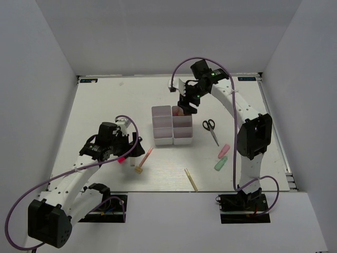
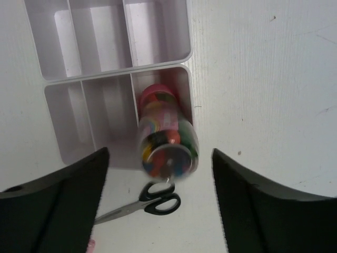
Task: Sort the stationery into containers
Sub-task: Place the stationery in the storage box, then pick up the scissors from the center of the board.
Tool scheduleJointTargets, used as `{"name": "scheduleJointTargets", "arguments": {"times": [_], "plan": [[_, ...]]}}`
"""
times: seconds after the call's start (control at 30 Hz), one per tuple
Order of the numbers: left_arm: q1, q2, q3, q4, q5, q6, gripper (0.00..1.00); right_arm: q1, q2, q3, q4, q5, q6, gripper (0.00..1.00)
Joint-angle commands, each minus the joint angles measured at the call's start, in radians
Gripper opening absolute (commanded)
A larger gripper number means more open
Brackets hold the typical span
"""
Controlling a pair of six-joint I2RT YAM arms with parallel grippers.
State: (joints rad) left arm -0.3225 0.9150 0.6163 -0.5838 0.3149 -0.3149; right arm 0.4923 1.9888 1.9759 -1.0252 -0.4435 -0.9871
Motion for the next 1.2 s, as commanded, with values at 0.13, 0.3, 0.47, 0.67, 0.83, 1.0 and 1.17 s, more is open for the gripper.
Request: {"name": "scheduleJointTargets", "arguments": {"times": [0.13,0.3,0.47,0.67,0.83,1.0,1.17], "plan": [[0.003,-0.007,0.026,-0.005,0.009,0.007,1.0,0.003,-0.019,0.069,0.014,-0.012,0.019,0.9],[0.002,-0.011,0.026,-0.004,0.001,0.008,1.0,0.0,-0.083,0.087,0.019,0.0,0.05,0.9],[0.002,-0.015,0.019,0.006,0.021,0.005,0.47,-0.021,-0.288,-0.165,0.276,0.374,0.329,0.0],[-0.001,-0.016,0.019,0.015,0.024,-0.004,0.27,-0.11,-0.372,-0.494,0.168,0.464,0.479,0.4],[0.002,-0.013,0.022,0.009,0.013,-0.012,1.0,-0.173,-0.357,-0.634,0.246,0.37,0.63,0.2],[0.002,-0.008,0.019,0.004,0.004,-0.004,1.0,-0.21,-0.231,-0.6,0.324,0.376,0.708,0.02],[0.002,-0.002,0.019,0.006,-0.002,0.0,1.0,-0.241,-0.131,-0.557,0.398,0.354,0.72,0.38]]}}
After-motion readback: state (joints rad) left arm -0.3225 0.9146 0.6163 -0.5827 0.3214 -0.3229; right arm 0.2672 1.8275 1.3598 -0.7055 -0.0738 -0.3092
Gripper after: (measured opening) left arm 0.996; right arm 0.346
